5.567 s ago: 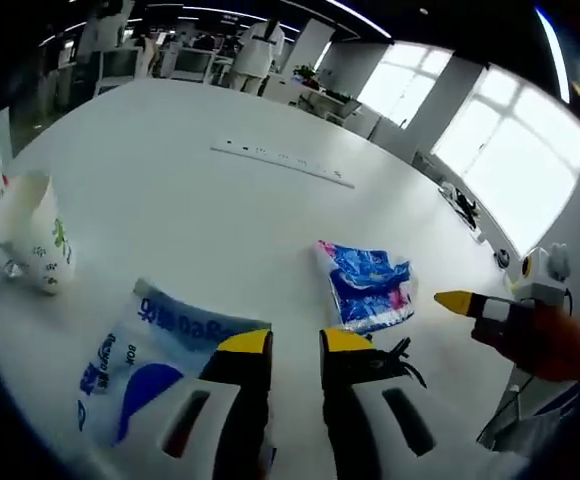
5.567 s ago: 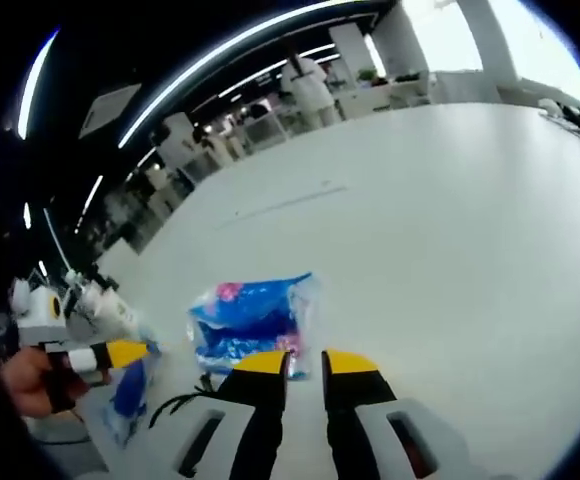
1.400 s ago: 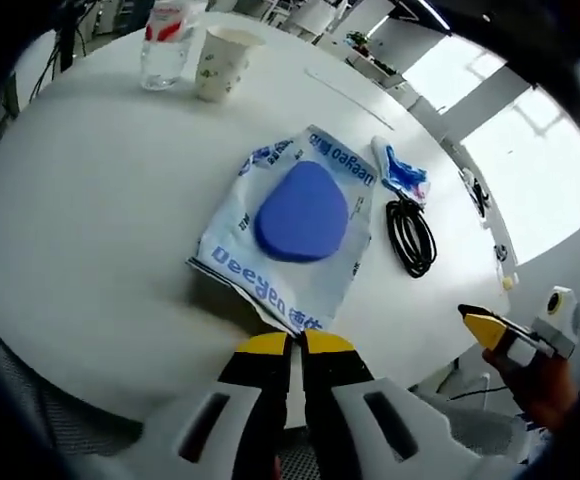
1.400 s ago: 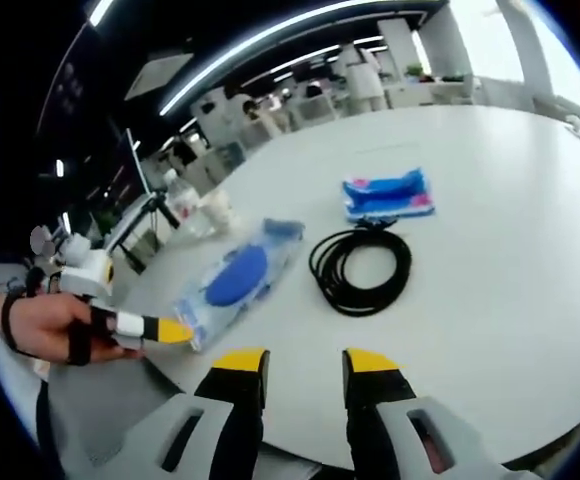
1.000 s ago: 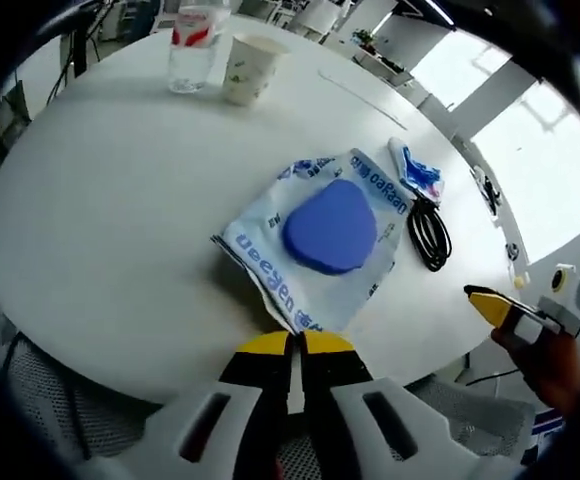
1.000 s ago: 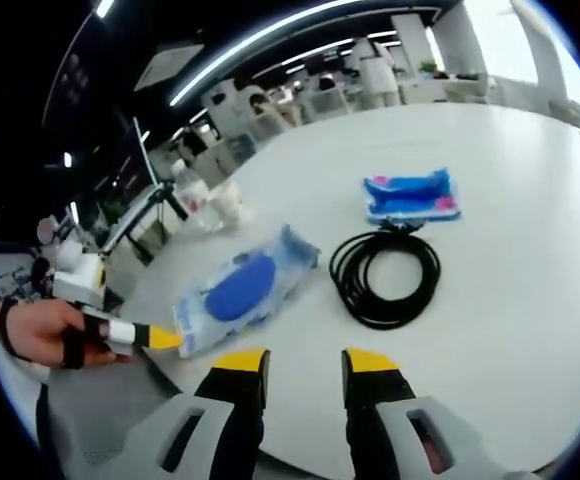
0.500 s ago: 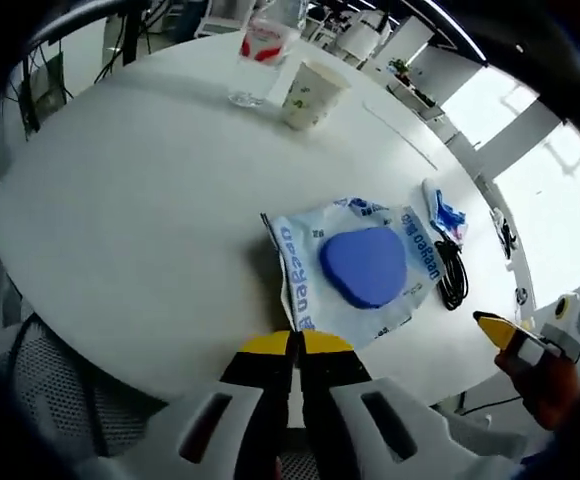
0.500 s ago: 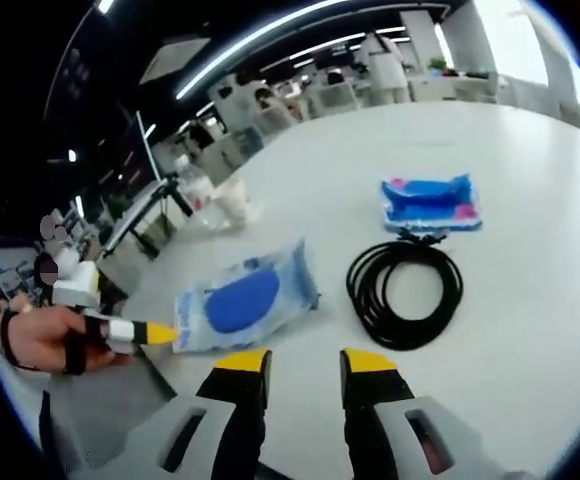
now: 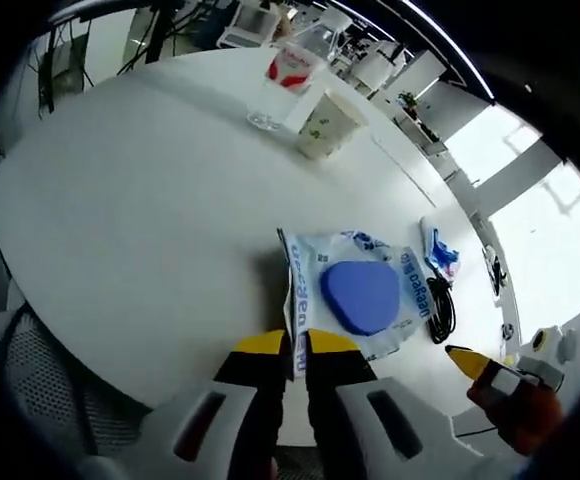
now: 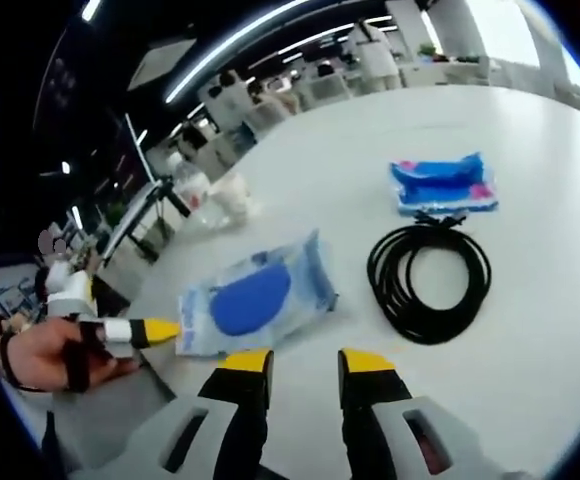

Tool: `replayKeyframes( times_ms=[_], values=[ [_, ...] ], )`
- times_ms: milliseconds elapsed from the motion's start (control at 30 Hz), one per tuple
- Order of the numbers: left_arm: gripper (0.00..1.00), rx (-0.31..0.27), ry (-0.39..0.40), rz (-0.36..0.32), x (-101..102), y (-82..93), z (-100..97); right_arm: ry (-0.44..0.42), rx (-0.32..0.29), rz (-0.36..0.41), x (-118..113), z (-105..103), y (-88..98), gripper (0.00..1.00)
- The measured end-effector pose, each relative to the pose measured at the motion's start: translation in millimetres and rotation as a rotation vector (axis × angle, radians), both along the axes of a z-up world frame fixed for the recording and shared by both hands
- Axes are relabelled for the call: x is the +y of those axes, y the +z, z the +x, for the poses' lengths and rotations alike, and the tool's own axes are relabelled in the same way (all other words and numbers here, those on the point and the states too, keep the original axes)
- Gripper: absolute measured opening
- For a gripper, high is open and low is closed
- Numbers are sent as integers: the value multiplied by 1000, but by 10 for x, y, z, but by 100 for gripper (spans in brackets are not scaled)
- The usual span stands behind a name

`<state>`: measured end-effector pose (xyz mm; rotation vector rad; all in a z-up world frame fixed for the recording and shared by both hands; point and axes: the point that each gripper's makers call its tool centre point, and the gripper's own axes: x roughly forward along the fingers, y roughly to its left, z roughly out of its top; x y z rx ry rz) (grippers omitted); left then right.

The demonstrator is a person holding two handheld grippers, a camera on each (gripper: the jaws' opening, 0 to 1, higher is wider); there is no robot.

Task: Arrange the tabletop items into an orderly group along one side of the table until the central work area is clear of visible clutter.

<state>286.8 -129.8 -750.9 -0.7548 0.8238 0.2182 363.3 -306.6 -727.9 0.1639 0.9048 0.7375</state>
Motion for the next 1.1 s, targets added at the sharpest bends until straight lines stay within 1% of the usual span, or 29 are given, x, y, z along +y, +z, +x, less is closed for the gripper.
replayKeyframes(
  times_ms=[167, 233, 267, 300, 333, 367, 400, 433, 467, 500, 533, 633, 667, 733, 800, 933, 1067, 1100],
  values=[
    [6, 4, -7, -16, -52, -3, -28, 1, 3, -12, 79, 122, -36, 24],
    [6, -2, 3, -28, -48, -14, -26, 20, 4, -37, 116, 156, -77, 24],
    [6, -3, 1, -28, -53, -9, -35, 57, -10, -77, 124, 168, -112, 25],
    [6, -2, -2, -28, -58, -11, -41, 65, -16, -95, 127, 183, -128, 25],
    [6, 0, -8, -29, -77, -6, -63, 64, -23, -112, 132, 217, -152, 25],
    [7, 0, -9, -30, -82, -8, -68, 46, -34, -125, 111, 261, -160, 24],
    [7, 3, -13, -31, -89, -29, -76, -5, -53, -151, 42, 345, -174, 21],
    [7, 6, -17, -32, -96, -38, -82, -34, -40, -152, 13, 363, -194, 17],
    [6, 13, -23, -32, -104, -50, -91, -70, -13, -131, 8, 368, -206, 15],
    [6, 17, -25, -32, -105, -55, -96, -105, 4, -80, 44, 385, -187, 16],
    [6, 17, -23, -33, -108, -49, -94, -109, 6, -66, 59, 390, -181, 18],
    [5, 15, -16, -35, -100, -33, -82, -51, -4, -73, 117, 378, -205, 19],
    [5, 14, -19, -33, -103, -32, -80, -52, -4, -73, 118, 388, -212, 19],
    [5, 16, -24, -31, -107, -44, -81, -86, 18, -49, 124, 417, -213, 19],
    [5, 19, -28, -34, -125, -47, -88, -105, 26, -32, 126, 457, -220, 19],
    [4, 27, -41, -31, -150, -57, -98, -96, 30, -37, 161, 487, -255, 18],
    [3, 40, -79, -22, -221, -82, -110, -98, 26, -36, 173, 515, -247, 13],
    [3, 41, -81, -23, -227, -88, -112, -105, 29, -31, 170, 536, -256, 8]
  ],
)
